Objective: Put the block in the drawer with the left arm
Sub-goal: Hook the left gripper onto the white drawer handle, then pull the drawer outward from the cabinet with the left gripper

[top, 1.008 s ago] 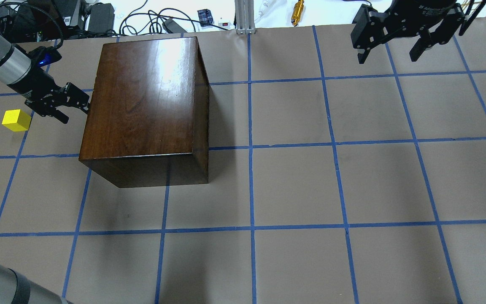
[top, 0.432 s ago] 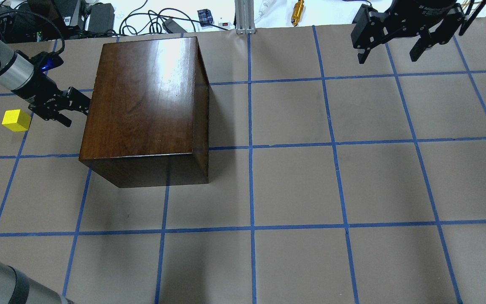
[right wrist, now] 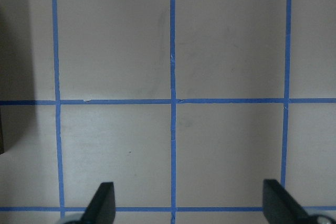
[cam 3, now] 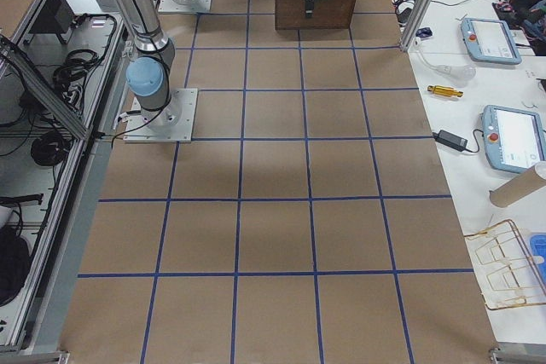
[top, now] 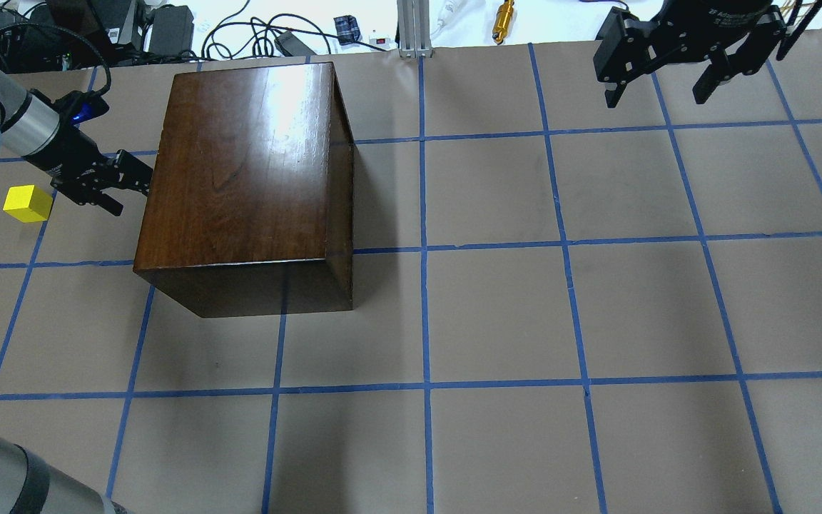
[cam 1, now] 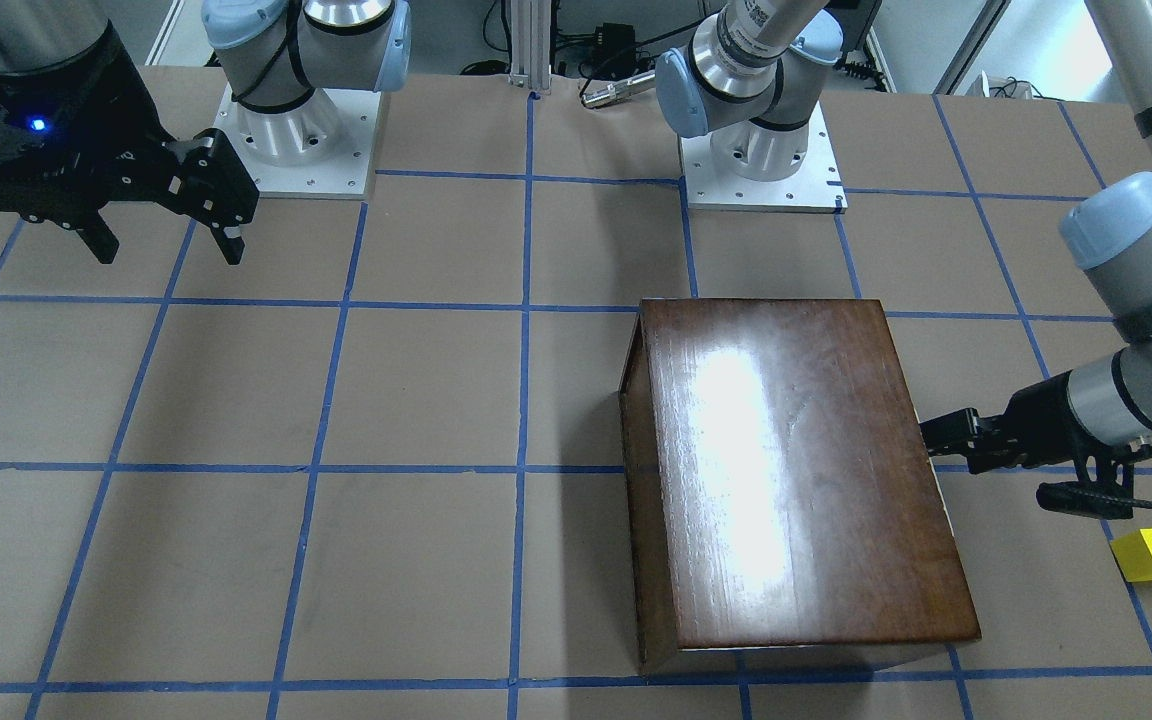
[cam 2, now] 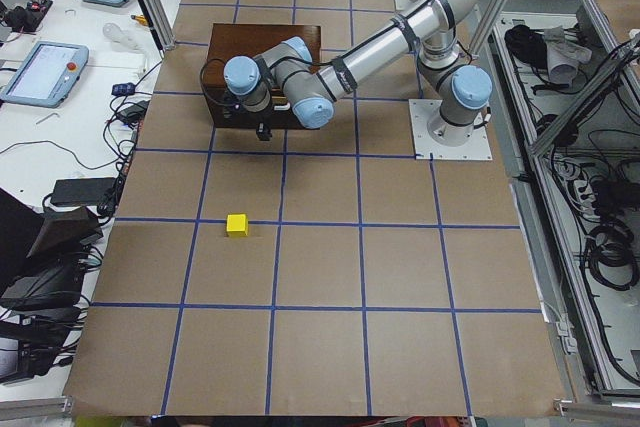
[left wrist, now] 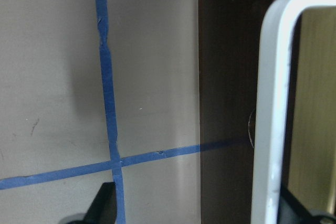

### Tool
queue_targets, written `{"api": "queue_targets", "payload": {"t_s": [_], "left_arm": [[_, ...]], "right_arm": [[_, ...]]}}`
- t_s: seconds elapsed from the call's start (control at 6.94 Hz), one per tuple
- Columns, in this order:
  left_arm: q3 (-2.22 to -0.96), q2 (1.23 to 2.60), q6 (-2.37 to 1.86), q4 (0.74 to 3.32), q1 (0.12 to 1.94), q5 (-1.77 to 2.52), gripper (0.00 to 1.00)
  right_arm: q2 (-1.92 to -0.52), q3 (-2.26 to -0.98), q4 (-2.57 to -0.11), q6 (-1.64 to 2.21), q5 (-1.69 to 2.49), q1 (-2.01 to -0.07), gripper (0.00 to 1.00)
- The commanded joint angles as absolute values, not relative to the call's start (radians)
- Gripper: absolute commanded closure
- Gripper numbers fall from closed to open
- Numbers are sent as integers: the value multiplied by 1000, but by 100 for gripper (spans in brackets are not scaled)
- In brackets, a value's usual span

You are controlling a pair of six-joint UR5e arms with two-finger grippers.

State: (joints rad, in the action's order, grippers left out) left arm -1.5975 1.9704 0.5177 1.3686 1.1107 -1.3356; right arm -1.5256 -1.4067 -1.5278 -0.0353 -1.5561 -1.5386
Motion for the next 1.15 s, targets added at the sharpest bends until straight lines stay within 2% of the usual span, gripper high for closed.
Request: {"api": "queue_targets", "payload": {"t_s": [0.0,1.01], "left_arm": [[-1591,1971,518,1367,1105,-1344,0],[-1580,1973,543,1365,971,-1344,0]], "right_arm": [[-1525,-1407,-1528,-35,-1557,-1537,0],[-1526,-1407,-1528,-35,-1555,-1537,0]]}}
